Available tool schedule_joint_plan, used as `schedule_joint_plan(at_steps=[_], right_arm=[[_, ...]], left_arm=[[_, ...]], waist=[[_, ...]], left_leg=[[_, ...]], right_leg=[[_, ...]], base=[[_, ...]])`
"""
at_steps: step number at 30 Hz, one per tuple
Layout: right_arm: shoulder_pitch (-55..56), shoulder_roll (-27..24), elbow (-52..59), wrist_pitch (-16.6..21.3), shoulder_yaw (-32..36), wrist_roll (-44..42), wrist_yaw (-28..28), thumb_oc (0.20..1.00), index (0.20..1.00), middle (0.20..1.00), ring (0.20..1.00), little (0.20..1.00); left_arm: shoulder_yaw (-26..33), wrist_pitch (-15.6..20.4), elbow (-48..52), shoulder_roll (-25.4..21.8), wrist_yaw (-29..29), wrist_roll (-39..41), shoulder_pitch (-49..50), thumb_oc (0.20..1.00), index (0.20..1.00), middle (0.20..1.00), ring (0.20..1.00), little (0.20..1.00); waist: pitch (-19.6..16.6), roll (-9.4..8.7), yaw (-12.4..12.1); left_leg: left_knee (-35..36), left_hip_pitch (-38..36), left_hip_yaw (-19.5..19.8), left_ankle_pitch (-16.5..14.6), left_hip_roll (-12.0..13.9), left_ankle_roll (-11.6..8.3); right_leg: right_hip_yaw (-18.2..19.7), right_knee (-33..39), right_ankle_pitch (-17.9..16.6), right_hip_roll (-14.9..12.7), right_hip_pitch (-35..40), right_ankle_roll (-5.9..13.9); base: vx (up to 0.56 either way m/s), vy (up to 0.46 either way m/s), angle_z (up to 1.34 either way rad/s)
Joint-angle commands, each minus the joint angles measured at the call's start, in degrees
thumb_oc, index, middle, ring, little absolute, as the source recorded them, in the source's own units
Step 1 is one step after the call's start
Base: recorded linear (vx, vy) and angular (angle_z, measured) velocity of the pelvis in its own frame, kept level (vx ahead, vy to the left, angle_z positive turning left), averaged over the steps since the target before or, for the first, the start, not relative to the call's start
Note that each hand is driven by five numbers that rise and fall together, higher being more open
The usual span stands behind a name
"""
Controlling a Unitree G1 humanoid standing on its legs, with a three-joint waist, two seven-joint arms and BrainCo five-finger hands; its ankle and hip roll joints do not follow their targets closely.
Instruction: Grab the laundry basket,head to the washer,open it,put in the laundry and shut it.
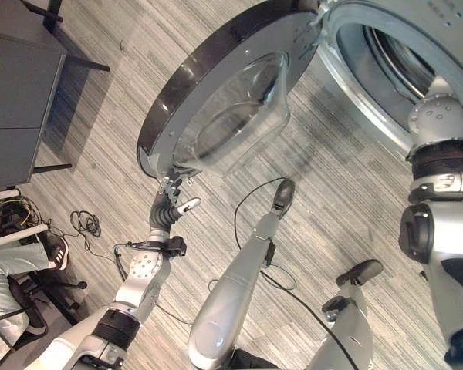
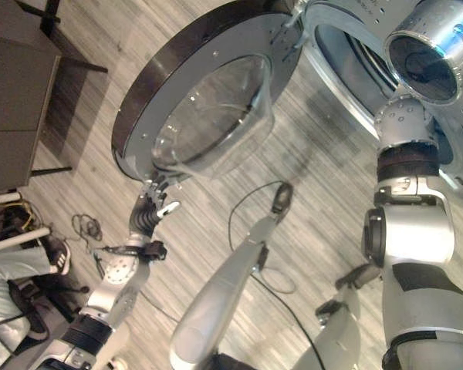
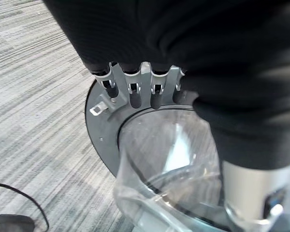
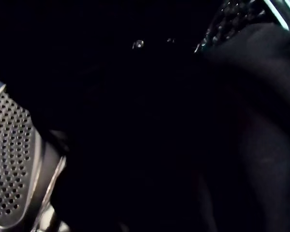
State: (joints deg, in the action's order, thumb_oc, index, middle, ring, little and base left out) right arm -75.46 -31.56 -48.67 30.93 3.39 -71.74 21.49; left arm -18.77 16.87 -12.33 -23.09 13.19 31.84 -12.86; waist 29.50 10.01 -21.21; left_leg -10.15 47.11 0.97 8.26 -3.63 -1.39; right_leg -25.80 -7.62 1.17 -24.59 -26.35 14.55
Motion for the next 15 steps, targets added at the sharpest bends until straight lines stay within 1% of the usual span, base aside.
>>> schedule_joint_plan(at_steps=[1,4,5,8,9,10,11,13,14,15], right_arm=[[-2.36,-3.67,6.39,3.4,-1.88,-4.46,-4.59,1.0,1.0,1.0,1.0,1.0],[0.28,0.72,6.35,3.76,0.6,-8.16,-7.22,1.0,1.0,1.0,1.0,1.0],[1.7,3.27,6.68,4.09,1.68,-9.28,-8.17,1.0,1.0,1.0,1.0,1.0],[3.35,5.86,7.5,3.78,2.42,-10.28,-10.08,1.0,1.0,1.0,1.0,1.0],[3.52,6.0,7.57,3.79,2.42,-10.43,-10.32,1.0,1.0,1.0,1.0,1.0],[4.72,7.49,9.11,3.57,2.71,-11.24,-12.13,1.0,1.0,1.0,1.0,1.0],[5.14,7.75,9.37,3.64,2.74,-11.51,-12.52,1.0,1.0,1.0,1.0,1.0],[6.85,9.87,12.25,3.7,2.89,-12.91,-15.54,1.0,1.0,1.0,1.0,1.0],[8.86,12.26,14.69,3.74,2.6,-14.28,-18.36,1.0,1.0,1.0,1.0,1.0],[10.49,13.82,16.42,4.21,2.41,-14.59,-19.54,1.0,1.0,1.0,1.0,1.0]], left_arm=[[-0.93,1.57,2.39,1.02,-0.17,2.34,1.63,1.0,1.0,1.0,1.0,1.0],[-0.59,1.37,2.93,1.38,-0.3,2.07,1.69,1.0,1.0,1.0,1.0,1.0],[-0.37,1.29,2.92,1.73,-0.38,2.09,1.79,1.0,1.0,1.0,1.0,1.0],[0.26,1.39,2.75,2.07,-0.57,2.47,1.9,1.0,1.0,1.0,1.0,1.0],[0.35,1.4,2.76,2.04,-0.6,2.47,2.02,1.0,1.0,1.0,1.0,1.0],[0.65,1.3,2.74,2.31,-0.67,2.37,1.96,1.0,1.0,1.0,1.0,1.0],[0.75,1.29,2.72,2.26,-0.7,2.35,2.11,1.0,1.0,1.0,1.0,1.0],[1.08,1.34,2.45,2.67,-0.91,2.38,1.9,1.0,1.0,1.0,1.0,1.0],[1.22,1.27,2.41,2.85,-1.11,2.38,1.96,1.0,1.0,1.0,1.0,1.0],[1.41,1.21,2.16,2.97,-1.2,2.32,2.18,1.0,1.0,1.0,1.0,1.0]], waist=[[-2.82,3.59,0.85],[-2.07,3.87,1.2],[-1.7,4.07,1.55],[-1.31,4.41,2.02],[-1.29,4.33,2.07],[-0.95,4.52,2.4],[-0.91,4.41,2.46],[-0.55,4.41,2.84],[-0.17,4.21,3.27],[0.09,3.95,3.66]], left_leg=[[-1.91,1.69,0.06,-6.06,2.16,-3.94],[-2.03,1.23,-0.46,-6.07,2.51,-3.97],[-1.98,0.89,-0.82,-6.09,2.69,-3.96],[-1.94,0.49,-1.11,-6.01,2.89,-4.02],[-1.92,0.4,-1.18,-6.01,2.92,-4.03],[-1.93,0.1,-1.44,-5.98,3.12,-4.1],[-1.9,-0.05,-1.52,-5.98,3.17,-4.11],[-1.91,-0.51,-1.71,-5.92,3.32,-4.12],[-2.08,-1.16,-1.93,-5.91,3.67,-4.15],[-2.09,-1.66,-2.03,-5.89,3.88,-4.23]], right_leg=[[2.32,-7.53,5.18,-0.11,2.49,-2.63],[2.69,-7.36,4.92,0.0,2.42,-2.66],[3.07,-7.51,4.93,0.09,2.16,-2.76],[3.78,-7.65,5.02,0.16,1.86,-2.9],[3.88,-7.69,5.03,0.17,1.85,-2.92],[4.28,-7.73,5.11,0.3,1.78,-2.95],[4.4,-7.77,5.12,0.31,1.83,-2.98],[4.95,-8.1,5.32,0.54,1.76,-3.14],[5.24,-8.28,5.34,0.64,1.88,-3.24],[5.41,-8.34,5.4,0.73,2.18,-3.31]], base=[[0.0,0.0,0.0],[-0.04,0.003,-0.08],[-0.05,0.018,-0.21],[-0.04,0.028,-0.17],[-0.04,0.021,-0.1],[-0.03,0.012,-0.09],[-0.04,0.019,-0.08],[-0.04,0.003,-0.09],[-0.06,-0.014,-0.11],[-0.08,-0.034,-0.09]])
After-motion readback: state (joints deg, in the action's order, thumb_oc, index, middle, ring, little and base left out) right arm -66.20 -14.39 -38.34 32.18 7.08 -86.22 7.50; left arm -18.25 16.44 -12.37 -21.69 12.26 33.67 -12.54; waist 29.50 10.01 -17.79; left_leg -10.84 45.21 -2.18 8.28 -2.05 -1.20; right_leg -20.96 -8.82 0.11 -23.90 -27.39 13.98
